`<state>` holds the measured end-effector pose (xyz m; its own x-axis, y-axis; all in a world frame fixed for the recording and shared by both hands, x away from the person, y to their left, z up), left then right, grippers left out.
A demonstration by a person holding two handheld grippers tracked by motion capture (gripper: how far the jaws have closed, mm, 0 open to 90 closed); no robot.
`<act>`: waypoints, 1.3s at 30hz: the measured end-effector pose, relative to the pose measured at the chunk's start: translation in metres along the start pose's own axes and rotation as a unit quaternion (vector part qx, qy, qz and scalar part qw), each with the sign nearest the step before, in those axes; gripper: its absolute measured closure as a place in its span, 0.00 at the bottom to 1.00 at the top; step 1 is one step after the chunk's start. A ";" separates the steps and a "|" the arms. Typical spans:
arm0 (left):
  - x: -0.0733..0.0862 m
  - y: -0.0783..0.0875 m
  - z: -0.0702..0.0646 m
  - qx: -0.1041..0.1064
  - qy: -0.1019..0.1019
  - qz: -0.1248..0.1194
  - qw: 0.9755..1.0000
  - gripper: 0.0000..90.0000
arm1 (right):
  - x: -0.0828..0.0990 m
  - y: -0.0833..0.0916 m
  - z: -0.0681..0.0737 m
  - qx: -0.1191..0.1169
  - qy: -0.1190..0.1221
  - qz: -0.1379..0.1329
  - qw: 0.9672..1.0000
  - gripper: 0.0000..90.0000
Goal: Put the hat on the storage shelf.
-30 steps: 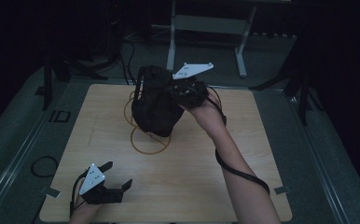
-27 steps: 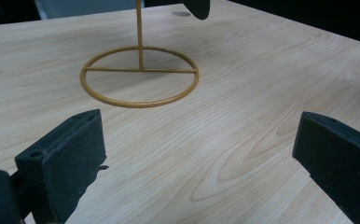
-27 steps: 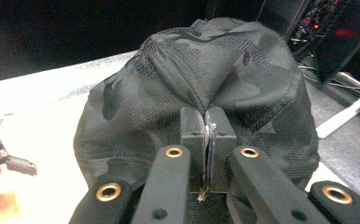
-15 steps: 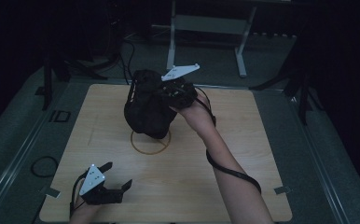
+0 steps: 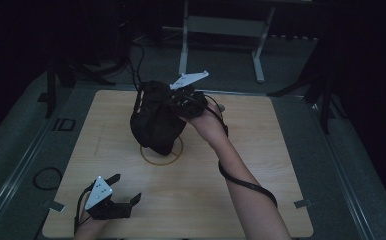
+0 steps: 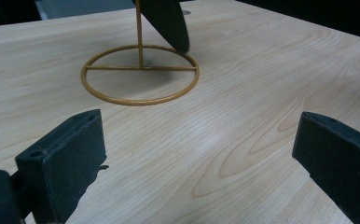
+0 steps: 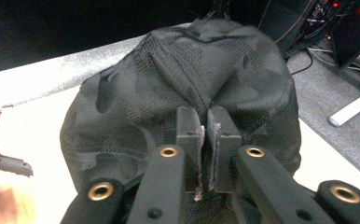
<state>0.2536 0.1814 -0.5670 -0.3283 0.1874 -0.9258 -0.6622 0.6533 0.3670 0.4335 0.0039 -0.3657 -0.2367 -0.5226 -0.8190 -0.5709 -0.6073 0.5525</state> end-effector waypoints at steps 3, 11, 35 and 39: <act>0.001 0.000 0.000 0.000 -0.001 0.001 1.000 0.03 | 0.003 -0.005 0.000 -0.001 0.004 0.006 1.000 0.87; 0.000 0.000 -0.001 0.002 -0.001 -0.001 1.000 0.03 | 0.002 -0.007 0.003 -0.013 -0.005 0.001 1.000 0.74; 0.001 -0.003 -0.004 0.014 0.003 -0.002 1.000 0.03 | 0.014 0.014 -0.002 -0.053 -0.019 -0.018 0.998 0.15; 0.002 -0.003 -0.004 0.015 0.002 -0.001 1.000 0.03 | 0.018 0.020 0.000 -0.055 -0.006 -0.022 0.998 0.15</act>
<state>0.2524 0.1765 -0.5696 -0.3287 0.1831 -0.9265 -0.6427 0.6754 0.3615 0.4181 -0.0177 -0.3690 -0.2224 -0.4877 -0.8442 -0.4911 -0.6920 0.5292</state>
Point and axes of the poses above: each handheld gripper's, and its own axes: y roughly backward along the jaws, x roughly out of its underside, z roughly to its left, the point moved 6 cm from there along -y, roughly forward along the jaws, and after that the axes turned 7 degrees about x, right-handed, at the moved point
